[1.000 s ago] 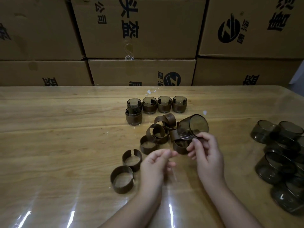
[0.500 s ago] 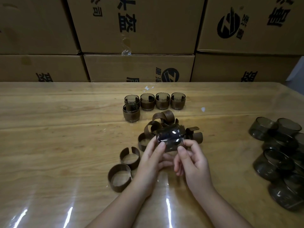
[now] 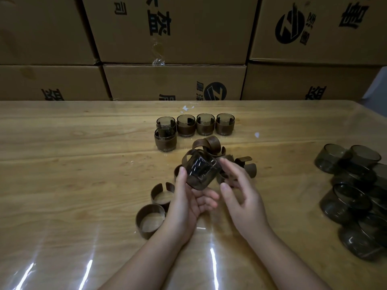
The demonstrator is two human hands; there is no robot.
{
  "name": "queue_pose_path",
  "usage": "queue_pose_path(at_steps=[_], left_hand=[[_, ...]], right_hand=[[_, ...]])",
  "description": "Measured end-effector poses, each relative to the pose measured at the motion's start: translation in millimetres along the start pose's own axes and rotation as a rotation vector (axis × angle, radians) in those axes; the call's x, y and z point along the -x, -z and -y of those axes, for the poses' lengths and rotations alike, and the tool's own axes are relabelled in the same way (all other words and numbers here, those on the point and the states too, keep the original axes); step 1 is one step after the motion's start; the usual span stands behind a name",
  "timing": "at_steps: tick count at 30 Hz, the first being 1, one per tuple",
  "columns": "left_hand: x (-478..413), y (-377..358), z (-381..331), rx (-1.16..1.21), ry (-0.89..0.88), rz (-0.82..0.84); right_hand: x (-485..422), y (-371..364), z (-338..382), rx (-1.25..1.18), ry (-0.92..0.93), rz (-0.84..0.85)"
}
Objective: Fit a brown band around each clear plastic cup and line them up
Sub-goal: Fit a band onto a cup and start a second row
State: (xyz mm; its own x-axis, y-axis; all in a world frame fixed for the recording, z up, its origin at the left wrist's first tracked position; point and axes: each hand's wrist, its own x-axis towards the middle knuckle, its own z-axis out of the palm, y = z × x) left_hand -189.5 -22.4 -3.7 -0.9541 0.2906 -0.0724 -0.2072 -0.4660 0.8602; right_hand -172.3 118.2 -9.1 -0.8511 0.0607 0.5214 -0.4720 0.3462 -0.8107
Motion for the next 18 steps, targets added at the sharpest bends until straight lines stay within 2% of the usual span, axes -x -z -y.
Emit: queue_pose_path(at_steps=[6, 13, 18], left_hand=[[-0.8, 2.1, -0.7, -0.007, 0.017, 0.03], [-3.2, 0.9, 2.8, -0.06, -0.043, -0.055], [-4.0, -0.4, 5.2, -0.048, -0.059, -0.124]], right_hand=[[-0.7, -1.9, 1.0, 0.042, 0.022, 0.076], [-0.1, -1.9, -0.7, 0.035, -0.094, 0.122], [0.3, -2.2, -0.3, 0.011, -0.106, 0.115]])
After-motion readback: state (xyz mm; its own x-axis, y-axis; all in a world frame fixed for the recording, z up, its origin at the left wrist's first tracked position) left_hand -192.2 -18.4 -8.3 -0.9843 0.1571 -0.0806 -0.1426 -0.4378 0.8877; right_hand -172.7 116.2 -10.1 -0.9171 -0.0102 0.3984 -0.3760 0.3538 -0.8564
